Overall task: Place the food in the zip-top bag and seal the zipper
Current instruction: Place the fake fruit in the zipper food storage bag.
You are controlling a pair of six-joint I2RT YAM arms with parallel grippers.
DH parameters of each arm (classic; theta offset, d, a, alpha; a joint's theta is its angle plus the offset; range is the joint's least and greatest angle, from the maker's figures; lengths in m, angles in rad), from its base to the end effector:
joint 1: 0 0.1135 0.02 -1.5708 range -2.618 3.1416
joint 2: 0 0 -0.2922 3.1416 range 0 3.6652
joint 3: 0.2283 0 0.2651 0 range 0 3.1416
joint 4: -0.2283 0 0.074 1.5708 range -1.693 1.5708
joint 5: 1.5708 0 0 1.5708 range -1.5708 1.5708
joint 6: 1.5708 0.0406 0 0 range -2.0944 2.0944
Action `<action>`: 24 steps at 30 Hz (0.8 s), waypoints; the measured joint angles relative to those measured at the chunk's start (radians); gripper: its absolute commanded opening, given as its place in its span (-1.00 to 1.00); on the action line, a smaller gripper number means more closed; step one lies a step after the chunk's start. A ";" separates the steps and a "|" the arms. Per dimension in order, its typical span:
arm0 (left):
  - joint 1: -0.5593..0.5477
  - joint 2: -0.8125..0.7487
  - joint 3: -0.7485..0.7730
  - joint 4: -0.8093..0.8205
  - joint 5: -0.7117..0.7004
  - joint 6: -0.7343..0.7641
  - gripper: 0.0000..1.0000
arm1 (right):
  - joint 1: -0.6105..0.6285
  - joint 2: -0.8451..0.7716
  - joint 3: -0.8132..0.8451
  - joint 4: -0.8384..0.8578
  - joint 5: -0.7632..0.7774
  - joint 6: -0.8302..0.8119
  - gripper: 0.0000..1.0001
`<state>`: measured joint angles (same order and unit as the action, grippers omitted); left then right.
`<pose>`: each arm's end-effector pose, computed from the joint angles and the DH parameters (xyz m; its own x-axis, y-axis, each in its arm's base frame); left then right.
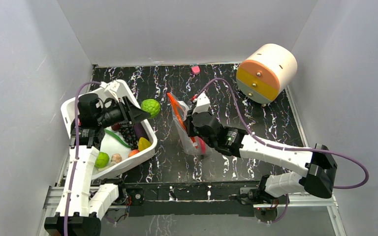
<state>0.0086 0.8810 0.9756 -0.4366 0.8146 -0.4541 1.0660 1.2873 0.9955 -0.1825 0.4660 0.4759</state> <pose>0.1817 -0.0280 0.3889 -0.5994 -0.3061 -0.7396 0.4634 0.6206 -0.6325 0.1615 0.2546 0.3269 -0.4660 0.0029 -0.8848 -0.4220 0.8782 0.2252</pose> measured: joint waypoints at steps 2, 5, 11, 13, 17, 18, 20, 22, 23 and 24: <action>-0.019 0.000 -0.034 0.040 0.023 -0.037 -0.64 | 0.000 0.011 0.006 0.015 -0.020 0.001 -1.00; -0.064 0.001 -0.071 0.097 0.040 -0.090 -0.64 | 0.000 0.025 0.013 0.034 -0.043 0.003 -1.00; -0.172 0.017 -0.117 0.219 0.046 -0.174 -0.65 | 0.000 0.037 0.028 0.054 -0.076 0.008 -1.00; -0.206 0.034 -0.139 0.251 0.040 -0.192 -0.65 | 0.000 0.038 0.035 0.060 -0.083 0.008 -1.00; -0.245 0.079 -0.158 0.283 0.024 -0.211 -0.68 | 0.000 0.037 0.039 0.077 -0.099 0.004 -1.00; -0.252 0.090 -0.159 0.287 0.014 -0.213 -0.68 | 0.000 0.037 0.039 0.075 -0.100 0.003 -1.00; -0.259 0.108 -0.159 0.296 -0.005 -0.216 -0.69 | -0.003 0.034 0.037 0.075 -0.104 -0.006 -1.00; -0.269 0.117 -0.158 0.292 -0.029 -0.214 -0.70 | -0.008 0.027 0.034 0.075 -0.115 -0.018 -1.00; -0.272 0.120 -0.158 0.292 -0.053 -0.211 -0.70 | -0.010 0.022 0.033 0.076 -0.128 -0.026 -1.00; -0.278 0.126 -0.158 0.290 -0.064 -0.209 -0.71 | -0.009 0.016 0.032 0.082 -0.149 -0.032 -1.00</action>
<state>-0.2691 1.0065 0.8173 -0.1463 0.7506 -0.6636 1.0573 1.3033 1.0271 -0.1005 0.3168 0.4435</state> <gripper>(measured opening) 0.435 0.016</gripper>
